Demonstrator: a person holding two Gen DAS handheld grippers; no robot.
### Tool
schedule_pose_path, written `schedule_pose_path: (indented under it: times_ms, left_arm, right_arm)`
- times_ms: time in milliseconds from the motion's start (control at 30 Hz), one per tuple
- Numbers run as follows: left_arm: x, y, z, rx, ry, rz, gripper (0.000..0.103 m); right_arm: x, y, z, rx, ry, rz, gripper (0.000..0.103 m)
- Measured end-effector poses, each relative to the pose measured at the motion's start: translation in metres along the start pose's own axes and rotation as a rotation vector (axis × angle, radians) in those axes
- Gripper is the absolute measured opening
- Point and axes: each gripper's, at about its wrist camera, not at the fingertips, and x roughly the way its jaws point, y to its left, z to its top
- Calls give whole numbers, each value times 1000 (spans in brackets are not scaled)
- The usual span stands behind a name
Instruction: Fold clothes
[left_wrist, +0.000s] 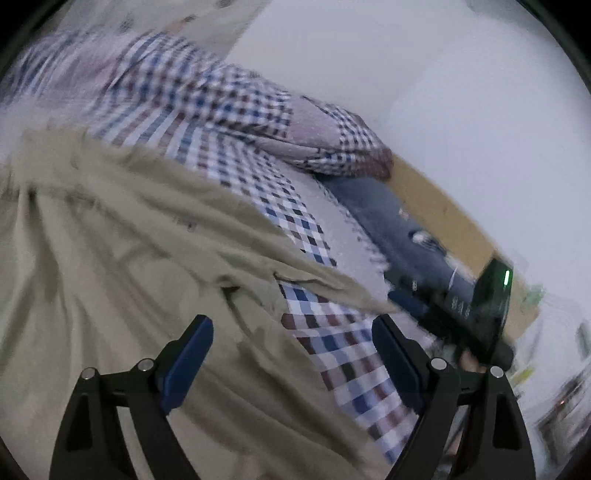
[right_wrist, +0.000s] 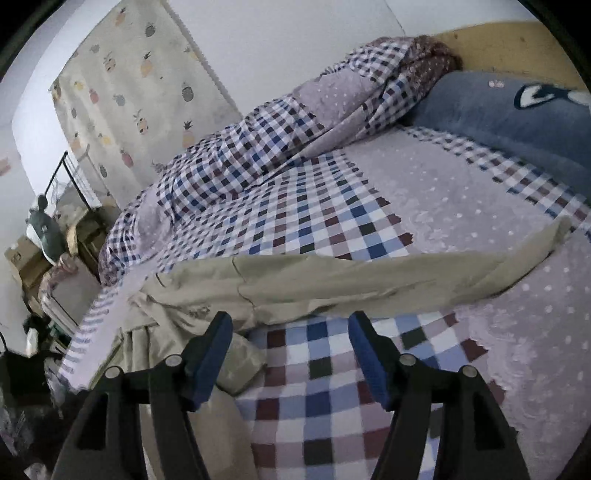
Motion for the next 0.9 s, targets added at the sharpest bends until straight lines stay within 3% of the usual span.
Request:
schedule_pose_path:
  times_ms: [200, 267, 400, 467, 700, 733, 767, 800, 900]
  left_arm:
    - [61, -64, 3, 319, 72, 263, 90]
    - [85, -73, 1, 406, 122, 331, 89]
    - [133, -81, -5, 547, 242, 475, 68]
    - [146, -80, -6, 570, 278, 502, 63]
    - [188, -73, -11, 650, 402, 595, 61]
    - [189, -70, -9, 640, 405, 595, 51]
    - [189, -67, -7, 624, 404, 604, 27]
    - [188, -64, -2, 600, 401, 610, 18]
    - [176, -54, 13, 505, 378, 570, 11]
  right_arm:
    - [-13, -28, 22, 41, -61, -21, 69]
    - [-17, -46, 27, 109, -71, 8, 69]
    - [-19, -73, 33, 226, -72, 79, 69]
    - [-20, -79, 35, 249, -72, 96, 70]
    - [-22, -98, 41, 325, -69, 148, 70]
    - [-22, -99, 41, 332, -69, 150, 70]
    - [-22, -100, 41, 338, -69, 152, 70]
    - [-21, -101, 40, 344, -69, 154, 70]
    - [-21, -104, 40, 363, -68, 160, 70]
